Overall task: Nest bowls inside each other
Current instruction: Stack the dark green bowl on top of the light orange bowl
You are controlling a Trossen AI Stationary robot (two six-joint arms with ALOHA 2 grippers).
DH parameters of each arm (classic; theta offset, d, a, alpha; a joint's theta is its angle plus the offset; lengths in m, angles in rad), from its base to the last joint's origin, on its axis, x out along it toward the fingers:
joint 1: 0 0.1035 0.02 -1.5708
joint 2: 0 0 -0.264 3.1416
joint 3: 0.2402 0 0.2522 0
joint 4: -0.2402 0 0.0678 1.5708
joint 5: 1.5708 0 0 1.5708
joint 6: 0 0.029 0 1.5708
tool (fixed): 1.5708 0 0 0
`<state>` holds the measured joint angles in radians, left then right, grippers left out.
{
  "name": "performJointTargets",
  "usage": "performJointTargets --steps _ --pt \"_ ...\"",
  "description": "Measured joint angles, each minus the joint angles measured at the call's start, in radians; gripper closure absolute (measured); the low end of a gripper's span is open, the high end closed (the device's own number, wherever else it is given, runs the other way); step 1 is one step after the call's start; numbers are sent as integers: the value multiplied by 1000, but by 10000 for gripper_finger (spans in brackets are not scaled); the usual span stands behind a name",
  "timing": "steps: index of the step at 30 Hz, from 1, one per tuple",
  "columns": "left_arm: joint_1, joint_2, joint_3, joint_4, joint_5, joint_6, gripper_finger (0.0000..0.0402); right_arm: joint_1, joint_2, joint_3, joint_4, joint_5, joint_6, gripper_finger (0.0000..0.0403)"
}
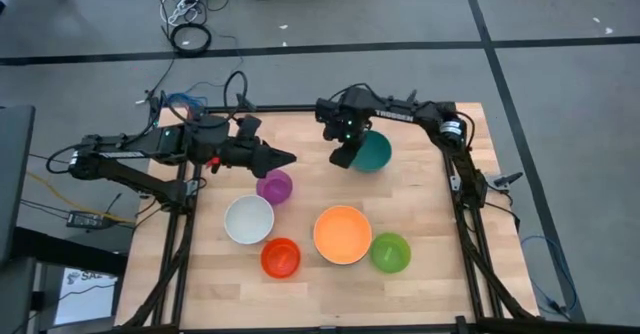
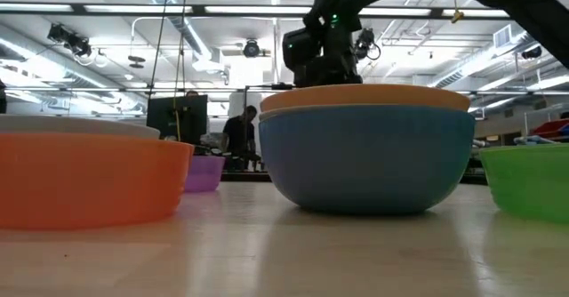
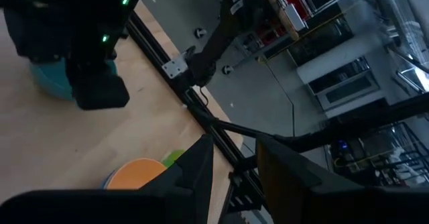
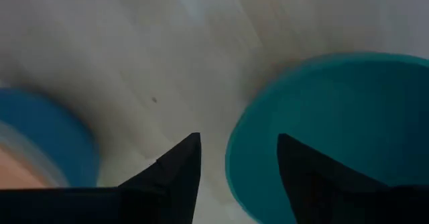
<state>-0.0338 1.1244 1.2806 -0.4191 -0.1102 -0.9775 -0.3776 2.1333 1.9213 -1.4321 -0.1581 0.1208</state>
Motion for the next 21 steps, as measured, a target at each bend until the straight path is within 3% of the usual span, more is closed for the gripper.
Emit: performJointTargets --steps 10,13,17,19,21 --pt "0 0 0 1 -23 0 280 25 118 0 4 55 -21 237" --pt "0 0 0 -2 -24 1 280 26 143 -1 -20 66 -35 286" --pt "1 0 0 -17 -41 16 280 24 105 -2 -54 68 -67 386" --pt "1 0 0 -35 -66 29 280 24 47 2 -68 65 -72 393" --pt "3 0 0 -62 -108 35 280 30 -32 6 -117 -13 -97 400"
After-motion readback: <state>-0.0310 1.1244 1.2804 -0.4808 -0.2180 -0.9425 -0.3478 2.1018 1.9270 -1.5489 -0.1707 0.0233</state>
